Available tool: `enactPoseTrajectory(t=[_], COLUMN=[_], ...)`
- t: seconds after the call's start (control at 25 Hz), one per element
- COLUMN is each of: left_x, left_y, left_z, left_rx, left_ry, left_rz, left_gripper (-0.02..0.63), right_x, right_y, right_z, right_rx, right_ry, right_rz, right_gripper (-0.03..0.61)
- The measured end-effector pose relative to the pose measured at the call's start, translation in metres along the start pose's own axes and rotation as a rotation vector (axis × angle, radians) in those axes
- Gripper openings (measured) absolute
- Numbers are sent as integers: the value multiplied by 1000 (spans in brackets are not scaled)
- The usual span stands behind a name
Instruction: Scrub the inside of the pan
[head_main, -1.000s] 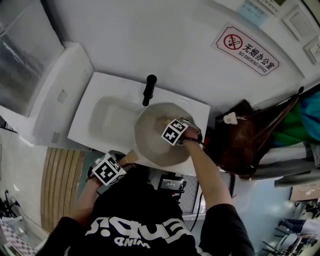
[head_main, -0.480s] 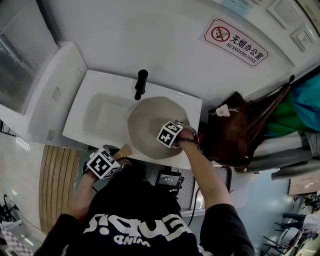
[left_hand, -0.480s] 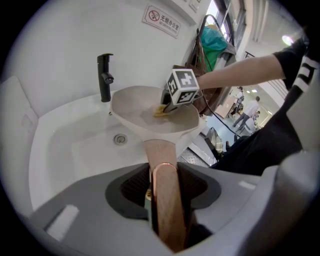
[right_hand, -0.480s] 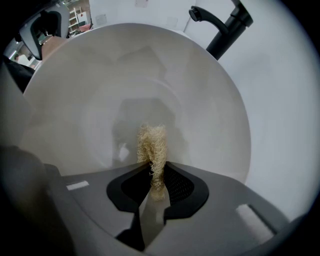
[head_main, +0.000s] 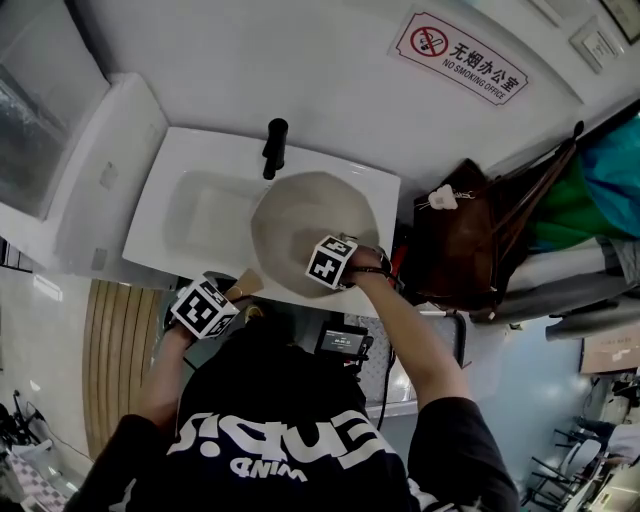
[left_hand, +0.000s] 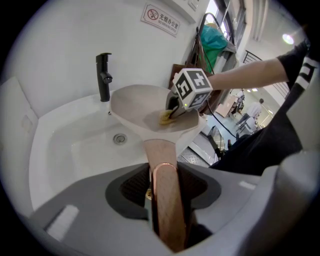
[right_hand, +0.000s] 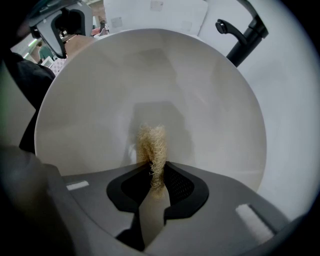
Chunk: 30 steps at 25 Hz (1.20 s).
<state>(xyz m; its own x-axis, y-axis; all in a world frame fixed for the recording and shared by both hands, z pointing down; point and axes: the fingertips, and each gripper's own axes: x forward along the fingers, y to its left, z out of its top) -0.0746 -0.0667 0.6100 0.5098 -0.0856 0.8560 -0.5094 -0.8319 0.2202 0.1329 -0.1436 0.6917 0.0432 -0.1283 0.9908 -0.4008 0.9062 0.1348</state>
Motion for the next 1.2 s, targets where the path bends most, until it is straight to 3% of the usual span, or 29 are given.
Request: enactPoseTrajectory(t=[0.68,1.2], left_x=[1,4], left_y=[-1,-1], left_z=[0,-3], left_rx=[-1,-3], left_ry=[-2,9], left_rz=[-7,-25], left_gripper=[167,167], right_x=[-8,-6], right_y=[43,11], right_z=[60,114], right_rx=[-35,47], right_ry=[-107,-197], right_rz=[111,72], right_gripper=[75,75])
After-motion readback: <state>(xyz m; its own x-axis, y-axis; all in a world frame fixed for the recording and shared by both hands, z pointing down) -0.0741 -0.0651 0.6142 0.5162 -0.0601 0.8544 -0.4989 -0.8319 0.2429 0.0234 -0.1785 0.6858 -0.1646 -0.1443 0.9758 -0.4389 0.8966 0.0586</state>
